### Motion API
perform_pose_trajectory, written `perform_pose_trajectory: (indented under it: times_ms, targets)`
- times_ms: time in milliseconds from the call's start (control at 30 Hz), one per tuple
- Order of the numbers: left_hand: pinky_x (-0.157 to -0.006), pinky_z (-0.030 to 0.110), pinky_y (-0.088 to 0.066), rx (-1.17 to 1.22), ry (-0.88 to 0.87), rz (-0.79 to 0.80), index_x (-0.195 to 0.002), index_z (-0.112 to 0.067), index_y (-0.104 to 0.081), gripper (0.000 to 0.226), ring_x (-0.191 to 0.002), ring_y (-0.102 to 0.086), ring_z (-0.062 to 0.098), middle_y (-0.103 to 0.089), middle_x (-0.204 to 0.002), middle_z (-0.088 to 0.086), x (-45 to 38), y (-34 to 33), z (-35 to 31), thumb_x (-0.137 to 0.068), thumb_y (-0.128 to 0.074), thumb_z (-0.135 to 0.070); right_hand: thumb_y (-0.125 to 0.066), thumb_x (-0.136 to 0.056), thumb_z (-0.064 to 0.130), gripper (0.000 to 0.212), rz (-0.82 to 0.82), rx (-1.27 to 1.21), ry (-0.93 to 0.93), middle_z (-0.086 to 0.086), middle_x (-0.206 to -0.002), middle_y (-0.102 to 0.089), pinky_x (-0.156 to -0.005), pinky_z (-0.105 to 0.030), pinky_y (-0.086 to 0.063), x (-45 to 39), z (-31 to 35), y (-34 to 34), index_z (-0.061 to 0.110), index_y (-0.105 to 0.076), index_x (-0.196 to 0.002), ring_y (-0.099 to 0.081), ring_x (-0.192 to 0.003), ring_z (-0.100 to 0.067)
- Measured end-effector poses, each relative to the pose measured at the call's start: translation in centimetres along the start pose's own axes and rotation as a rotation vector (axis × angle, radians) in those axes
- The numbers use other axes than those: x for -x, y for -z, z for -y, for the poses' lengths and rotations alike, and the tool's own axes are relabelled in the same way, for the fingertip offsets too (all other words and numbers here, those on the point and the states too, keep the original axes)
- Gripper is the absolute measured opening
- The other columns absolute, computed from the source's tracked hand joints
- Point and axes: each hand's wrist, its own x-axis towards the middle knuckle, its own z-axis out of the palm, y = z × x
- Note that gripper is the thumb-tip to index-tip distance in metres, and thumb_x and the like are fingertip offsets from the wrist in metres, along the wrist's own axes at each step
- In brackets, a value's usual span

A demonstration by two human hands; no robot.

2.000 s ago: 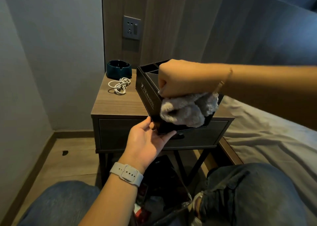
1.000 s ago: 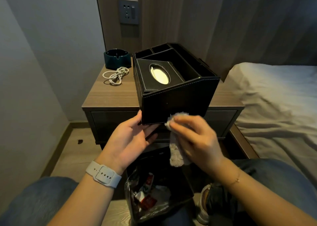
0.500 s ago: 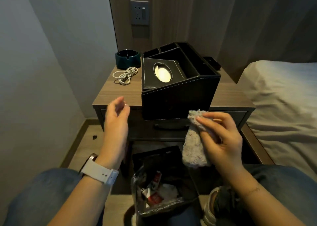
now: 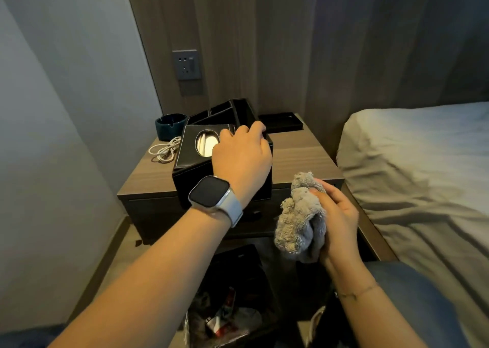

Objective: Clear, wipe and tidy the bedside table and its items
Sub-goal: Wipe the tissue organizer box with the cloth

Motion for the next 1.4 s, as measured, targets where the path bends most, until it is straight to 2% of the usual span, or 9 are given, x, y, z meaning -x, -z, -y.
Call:
perform_pose_trajectory:
  times_ms: [167, 300, 433, 600, 733, 900, 1067, 1200, 1400]
  targets:
    - [-0.06, 0.028, -0.033, 0.206, -0.081, -0.101, -0.074, -0.012, -0.054, 0.027, -0.08, -0.045, 0.019, -0.053, -0.071, 0.001, 0.6, 0.0, 1.2, -0.091, -0.034, -0.021, -0.064, -0.087, 0.008, 0.016, 0.036, 0.012, -0.06, -0.013, -0.09, -0.073, -0.069, -0.034, -0.056, -0.3, 0.3, 0.5, 0.013, -0.071, -0.101, -0.07, -0.081, -0.026]
    - [-0.063, 0.031, -0.031, 0.271, -0.222, -0.072, -0.067, -0.009, -0.053, 0.031, -0.071, -0.044, 0.017, -0.048, -0.063, -0.001, 1.4, 1.8, 4.0, -0.084, -0.031, -0.023, -0.064, -0.087, 0.009, 0.017, 0.065, 0.053, -0.059, -0.009, -0.094, -0.074, -0.073, -0.036, -0.057, -0.6, -0.1, 0.3, 0.018, -0.072, -0.099, -0.071, -0.089, -0.025]
    - [-0.065, 0.032, -0.033, 0.364, -0.285, -0.015, -0.066, -0.01, -0.053, 0.032, -0.07, -0.041, 0.014, -0.046, -0.066, 0.005, 2.6, 4.2, 9.2, -0.084, -0.029, -0.022, -0.065, -0.087, 0.01, 0.016, 0.089, 0.104, -0.047, -0.006, -0.095, -0.074, -0.076, -0.035, -0.057, -0.4, -0.8, -0.3, 0.021, -0.072, -0.096, -0.07, -0.092, -0.023]
    - [-0.074, 0.031, -0.039, 0.31, -0.092, 0.087, -0.071, -0.029, -0.057, 0.029, -0.087, -0.047, 0.016, -0.052, -0.082, 0.004, 2.3, 6.8, 12.8, -0.088, -0.035, -0.021, -0.064, -0.088, 0.01, 0.018, 0.135, 0.185, -0.016, 0.0, -0.097, -0.073, -0.077, -0.032, -0.057, 0.2, -1.6, -1.5, 0.025, -0.072, -0.095, -0.069, -0.093, -0.018]
    - [-0.084, 0.029, -0.04, 0.216, -0.056, 0.176, -0.105, -0.028, -0.065, 0.03, -0.097, -0.048, 0.01, -0.052, -0.102, -0.006, 1.3, 7.9, 12.3, -0.095, -0.045, -0.008, -0.063, -0.089, 0.012, 0.018, 0.13, 0.175, 0.07, 0.001, -0.103, -0.07, -0.084, -0.03, -0.056, -0.8, -1.2, -2.8, 0.021, -0.069, -0.103, -0.066, -0.099, -0.014]
    - [-0.101, 0.031, -0.037, 0.181, 0.072, 0.449, -0.143, -0.027, -0.036, 0.047, -0.12, -0.049, 0.018, -0.036, -0.144, -0.001, -2.7, 7.3, 11.1, -0.098, -0.05, -0.023, -0.06, -0.091, 0.015, 0.023, 0.023, 0.151, 0.264, 0.002, -0.113, -0.065, -0.089, -0.03, -0.055, -6.3, 0.7, -5.9, 0.021, -0.065, -0.113, -0.062, -0.106, -0.012]
    - [-0.081, 0.028, -0.041, 0.082, -0.009, 0.532, -0.121, -0.016, -0.059, 0.033, -0.105, -0.055, 0.014, -0.062, -0.117, -0.002, -4.0, 6.1, 10.5, -0.102, -0.037, -0.031, -0.063, -0.089, 0.02, 0.033, 0.001, 0.19, 0.268, -0.003, -0.124, -0.06, -0.095, -0.029, -0.051, -12.5, 0.2, -10.0, 0.018, -0.063, -0.122, -0.059, -0.11, -0.012]
    - [-0.085, 0.026, -0.043, 0.144, -0.057, 0.497, -0.111, -0.018, -0.063, 0.028, -0.098, -0.056, 0.009, -0.063, -0.103, -0.004, -3.5, 5.6, 11.7, -0.1, -0.04, -0.03, -0.057, -0.094, 0.016, 0.031, -0.111, 0.216, 0.415, 0.002, -0.119, -0.05, -0.085, -0.005, -0.043, -10.3, -1.9, -12.6, 0.011, -0.06, -0.124, -0.054, -0.097, 0.0]
    - [-0.083, 0.025, -0.044, 0.167, -0.069, 0.467, -0.108, -0.022, -0.065, 0.026, -0.095, -0.056, 0.003, -0.064, -0.1, -0.007, -3.6, 5.5, 11.8, -0.1, -0.041, -0.03, -0.061, -0.085, -0.003, 0.037, 0.055, 0.271, 0.653, -0.004, -0.115, -0.045, -0.098, -0.017, -0.041, -0.5, -6.7, -13.1, 0.007, -0.063, -0.121, -0.049, -0.106, 0.001]
